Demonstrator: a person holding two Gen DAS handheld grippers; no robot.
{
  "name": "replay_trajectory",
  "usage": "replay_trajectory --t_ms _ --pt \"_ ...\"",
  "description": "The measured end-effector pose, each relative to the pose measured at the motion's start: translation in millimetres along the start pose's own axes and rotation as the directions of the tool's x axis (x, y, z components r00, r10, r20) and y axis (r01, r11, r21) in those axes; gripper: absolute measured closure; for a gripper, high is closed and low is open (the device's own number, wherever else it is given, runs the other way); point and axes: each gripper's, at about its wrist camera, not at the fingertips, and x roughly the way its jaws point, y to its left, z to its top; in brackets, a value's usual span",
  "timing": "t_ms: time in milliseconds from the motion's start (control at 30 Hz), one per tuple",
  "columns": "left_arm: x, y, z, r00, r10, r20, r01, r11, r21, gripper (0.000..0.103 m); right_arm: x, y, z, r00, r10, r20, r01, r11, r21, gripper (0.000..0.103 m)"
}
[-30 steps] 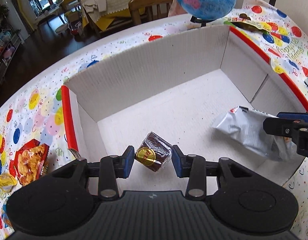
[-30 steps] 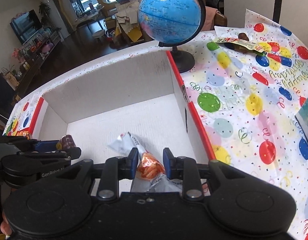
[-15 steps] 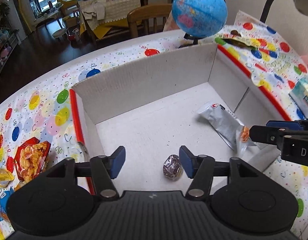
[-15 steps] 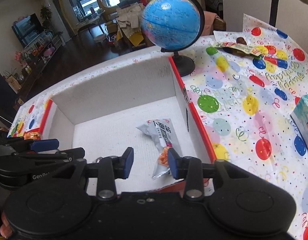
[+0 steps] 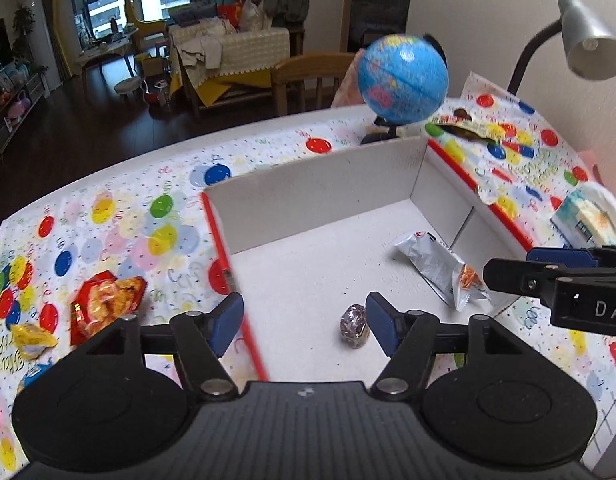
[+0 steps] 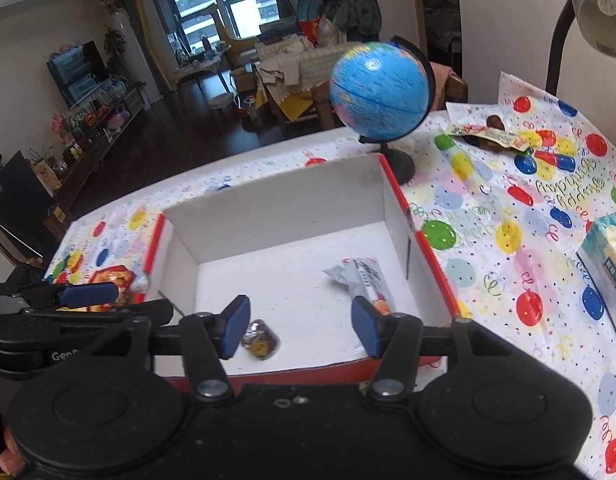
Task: Organize snacks
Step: 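Lift both tools out of the box and move back toward the snacks, then grasp the green bar with the left tool while the right tool grasps the red-brown Oreo bag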
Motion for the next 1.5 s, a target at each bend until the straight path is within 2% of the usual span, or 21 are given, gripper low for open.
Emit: replay_trajectory --t_ms 67,433,533,700,900,1000,1133,1267,1367,1500 --pt "-12 8 -3 1.000 -0.003 0.019 0.003 1.000 -0.016 0.028 -6 7 -2 1.000 0.010 0.012 -0.010 1.000 -0.006 0.039" --pt "-60 52 -24 0.997 -0.001 0.073 0.006 0.998 -0.057 0.028 -32 56 -14 0.997 0.048 0.065 -0.045 0.998 -0.043 0.021" --pt "-72 65 -31 0.997 -0.006 0.082 0.012 0.997 -0.075 0.023 -35 69 -19 0.996 0.066 0.068 -0.062 0.997 -0.050 0.012" --pt "-91 94 -45 0.994 -0.009 0.105 0.021 0.994 -0.110 0.023 -40 95 -29 0.992 0.094 0.084 -0.089 0.994 -0.063 0.001" --pt "-107 137 -64 0.994 0.001 0.113 0.020 0.983 -0.181 0.021 -37 127 -41 0.989 0.118 0.089 -0.110 0.990 -0.094 0.000" --pt "-114 160 -77 0.993 0.012 0.118 0.014 0.975 -0.221 0.016 -33 143 -47 0.988 0.131 0.078 -0.122 0.987 -0.105 0.000" --pt "-117 184 -91 0.993 0.033 0.116 -0.003 0.970 -0.245 0.015 -23 162 -53 0.989 0.133 0.056 -0.126 0.985 -0.115 0.000" --pt "-115 202 -105 0.993 0.055 0.103 -0.027 0.966 -0.258 0.015 -14 177 -60 0.991 0.132 0.031 -0.127 0.984 -0.123 0.000" --pt "-111 209 -115 0.993 0.082 0.089 -0.058 0.969 -0.239 0.015 -5 189 -65 0.992 0.127 0.013 -0.124 0.984 -0.127 0.000" --pt "-99 216 -127 0.994 0.083 0.064 -0.068 0.975 -0.212 0.015 11 202 -69 0.993 0.113 -0.019 -0.115 0.986 -0.123 0.000"
